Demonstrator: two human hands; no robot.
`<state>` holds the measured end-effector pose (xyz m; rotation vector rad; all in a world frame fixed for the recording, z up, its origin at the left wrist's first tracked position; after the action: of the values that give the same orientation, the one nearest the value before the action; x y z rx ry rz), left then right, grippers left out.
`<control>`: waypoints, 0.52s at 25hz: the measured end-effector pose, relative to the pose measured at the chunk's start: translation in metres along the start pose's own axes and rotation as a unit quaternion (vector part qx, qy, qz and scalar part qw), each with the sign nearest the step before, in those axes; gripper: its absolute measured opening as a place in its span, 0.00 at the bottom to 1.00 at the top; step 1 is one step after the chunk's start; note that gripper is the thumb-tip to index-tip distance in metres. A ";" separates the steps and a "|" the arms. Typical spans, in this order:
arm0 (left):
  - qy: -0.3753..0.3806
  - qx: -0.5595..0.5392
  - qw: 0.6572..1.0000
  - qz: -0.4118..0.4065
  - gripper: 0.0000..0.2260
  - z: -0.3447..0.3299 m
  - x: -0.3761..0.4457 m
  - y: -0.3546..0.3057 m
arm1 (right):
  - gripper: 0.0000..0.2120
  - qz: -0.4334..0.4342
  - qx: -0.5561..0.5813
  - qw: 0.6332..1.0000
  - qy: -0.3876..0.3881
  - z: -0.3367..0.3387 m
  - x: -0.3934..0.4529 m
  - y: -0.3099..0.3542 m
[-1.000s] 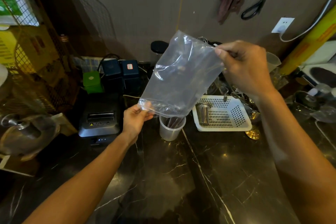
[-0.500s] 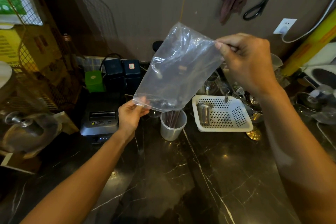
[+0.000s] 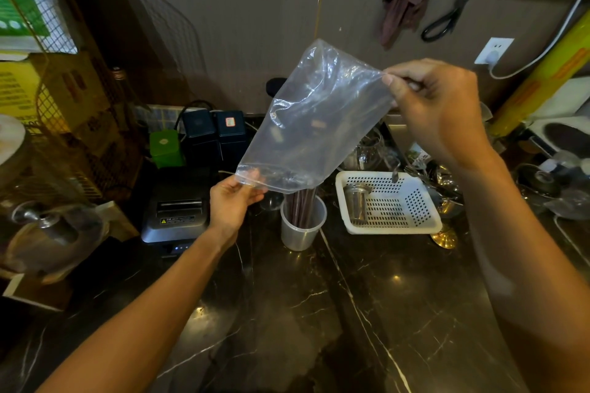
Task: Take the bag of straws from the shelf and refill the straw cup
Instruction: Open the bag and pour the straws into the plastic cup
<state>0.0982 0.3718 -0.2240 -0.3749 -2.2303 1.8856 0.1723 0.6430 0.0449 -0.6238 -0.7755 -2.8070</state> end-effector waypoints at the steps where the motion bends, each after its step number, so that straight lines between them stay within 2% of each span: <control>1: -0.001 0.002 1.000 -0.006 0.08 0.000 0.001 -0.004 | 0.11 0.005 -0.002 1.000 -0.005 0.004 0.001 0.002; 13: -0.011 0.028 0.998 -0.051 0.11 0.002 0.003 -0.041 | 0.12 0.015 0.006 0.998 -0.062 0.022 0.003 0.006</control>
<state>0.0920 0.3644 -0.1836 -0.2270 -2.1615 1.9028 0.1785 0.6496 0.0660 -0.8077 -0.7970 -2.7551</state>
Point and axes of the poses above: each hand's wrist, its own x-axis towards the middle knuckle, its own z-axis out of the back of the hand, y = z × x, the point moved 8 cm from there along x, towards the middle knuckle, and after that the axes turned 14 degrees about y, right-handed, at the moved point
